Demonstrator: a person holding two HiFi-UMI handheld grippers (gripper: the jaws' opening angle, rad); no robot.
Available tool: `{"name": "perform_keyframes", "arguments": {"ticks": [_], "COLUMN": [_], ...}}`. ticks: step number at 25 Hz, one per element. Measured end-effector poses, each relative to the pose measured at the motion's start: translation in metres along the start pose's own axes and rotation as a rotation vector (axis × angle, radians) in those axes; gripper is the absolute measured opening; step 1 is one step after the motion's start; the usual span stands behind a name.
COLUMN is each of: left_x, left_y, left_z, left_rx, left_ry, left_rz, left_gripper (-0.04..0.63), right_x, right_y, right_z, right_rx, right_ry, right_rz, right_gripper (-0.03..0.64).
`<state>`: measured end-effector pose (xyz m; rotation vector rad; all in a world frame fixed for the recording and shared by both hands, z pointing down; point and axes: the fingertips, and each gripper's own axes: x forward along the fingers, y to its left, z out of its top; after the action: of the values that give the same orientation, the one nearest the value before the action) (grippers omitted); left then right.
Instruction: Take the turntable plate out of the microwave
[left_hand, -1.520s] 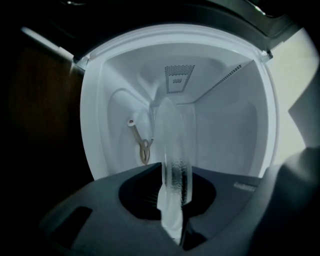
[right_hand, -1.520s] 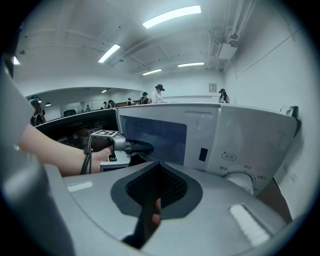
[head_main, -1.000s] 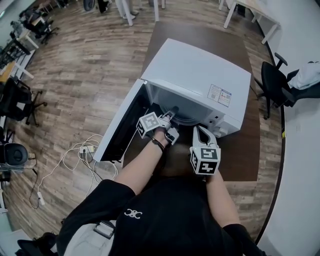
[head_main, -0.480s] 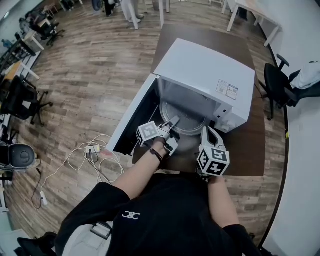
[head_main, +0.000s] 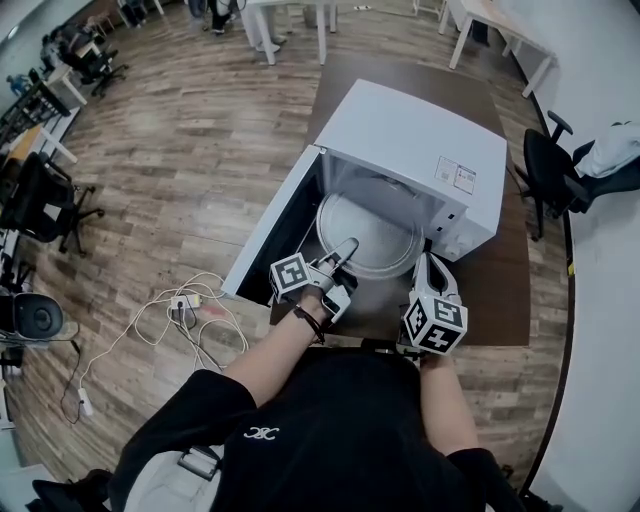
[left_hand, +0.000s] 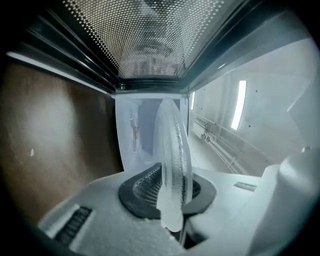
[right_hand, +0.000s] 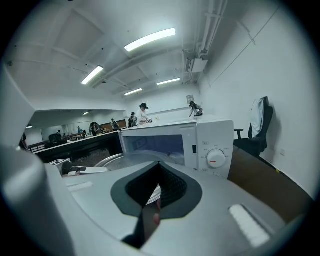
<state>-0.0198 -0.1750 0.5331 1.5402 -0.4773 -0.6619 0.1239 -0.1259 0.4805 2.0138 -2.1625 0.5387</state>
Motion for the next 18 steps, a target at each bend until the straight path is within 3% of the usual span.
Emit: {"name": "perform_keyframes", "arguments": {"ticks": [18], "left_x": [0.005], "left_y": [-0.020], "left_z": [-0.008], "left_rx": [-0.002], "left_ry": [0.044], "left_rz": [-0.092], "left_gripper": [0.038], "right_x": [-0.005], "right_y": [-0.004], "right_z": [0.000], "right_rx": [-0.008], "right_ry": [0.009], "right_rz": [-0.032], "right_gripper": [0.006]}}
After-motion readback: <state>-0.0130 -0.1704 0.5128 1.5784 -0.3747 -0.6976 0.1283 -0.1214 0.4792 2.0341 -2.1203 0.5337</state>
